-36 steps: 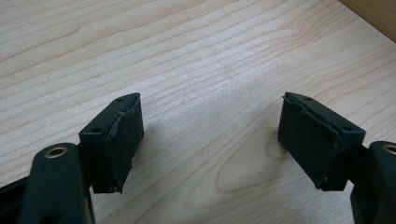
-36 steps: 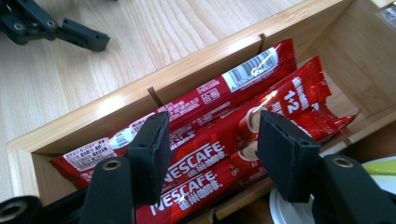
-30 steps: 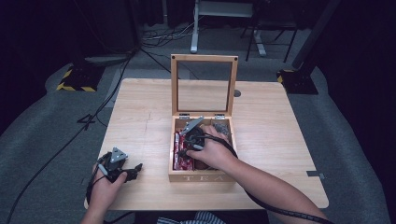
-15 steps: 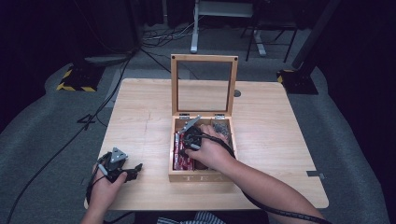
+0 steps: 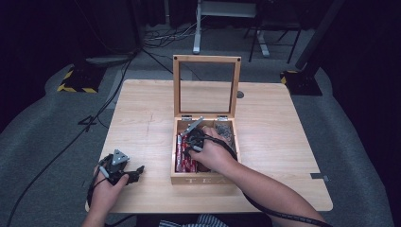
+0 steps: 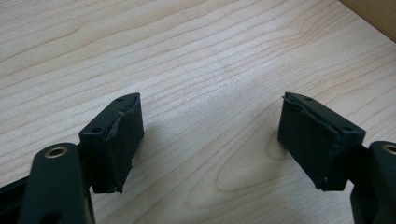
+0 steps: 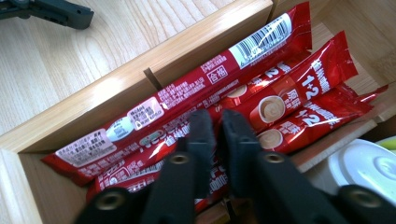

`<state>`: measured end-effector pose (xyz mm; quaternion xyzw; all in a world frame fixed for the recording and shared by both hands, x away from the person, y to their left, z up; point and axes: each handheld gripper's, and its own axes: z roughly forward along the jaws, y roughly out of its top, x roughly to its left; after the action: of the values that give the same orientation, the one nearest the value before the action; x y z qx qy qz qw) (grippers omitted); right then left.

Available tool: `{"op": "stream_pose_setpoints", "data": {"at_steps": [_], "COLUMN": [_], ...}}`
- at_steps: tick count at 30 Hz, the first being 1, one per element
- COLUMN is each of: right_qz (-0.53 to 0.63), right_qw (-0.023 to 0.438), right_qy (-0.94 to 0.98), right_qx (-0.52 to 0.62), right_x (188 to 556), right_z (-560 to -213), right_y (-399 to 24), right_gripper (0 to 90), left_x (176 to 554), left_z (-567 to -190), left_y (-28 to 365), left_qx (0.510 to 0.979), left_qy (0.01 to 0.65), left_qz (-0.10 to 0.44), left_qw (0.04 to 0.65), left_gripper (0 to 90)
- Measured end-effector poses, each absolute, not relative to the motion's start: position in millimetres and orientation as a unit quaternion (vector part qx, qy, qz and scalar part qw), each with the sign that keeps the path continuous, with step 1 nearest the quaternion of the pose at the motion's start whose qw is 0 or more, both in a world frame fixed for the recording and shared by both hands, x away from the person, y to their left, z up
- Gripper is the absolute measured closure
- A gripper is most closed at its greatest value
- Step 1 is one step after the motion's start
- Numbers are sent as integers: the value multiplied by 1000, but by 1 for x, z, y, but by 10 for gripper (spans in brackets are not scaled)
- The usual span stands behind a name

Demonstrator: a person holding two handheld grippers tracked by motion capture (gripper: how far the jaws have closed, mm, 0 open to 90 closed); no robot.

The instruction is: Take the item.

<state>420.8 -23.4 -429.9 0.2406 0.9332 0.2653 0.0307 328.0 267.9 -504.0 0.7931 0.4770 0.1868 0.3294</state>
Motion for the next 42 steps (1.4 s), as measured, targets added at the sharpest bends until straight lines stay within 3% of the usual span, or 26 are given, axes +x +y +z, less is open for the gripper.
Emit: {"op": "stream_pose_setpoints", "data": {"at_steps": [24, 42], "right_qz": [350, 415], "right_qw": [-1, 5], "right_qy": [903, 881], "right_qx": [250, 226], "right_x": [421, 412], "right_z": [-414, -382], "right_y": [-41, -64], "right_gripper": [896, 894], "left_x": [328, 335], "left_z": [-504, -504], "left_y": [268, 268], "left_qx": [792, 798], "left_qy": [478, 474], "left_qz": [186, 181], "left_qw": [331, 327], "left_gripper": [226, 150]}}
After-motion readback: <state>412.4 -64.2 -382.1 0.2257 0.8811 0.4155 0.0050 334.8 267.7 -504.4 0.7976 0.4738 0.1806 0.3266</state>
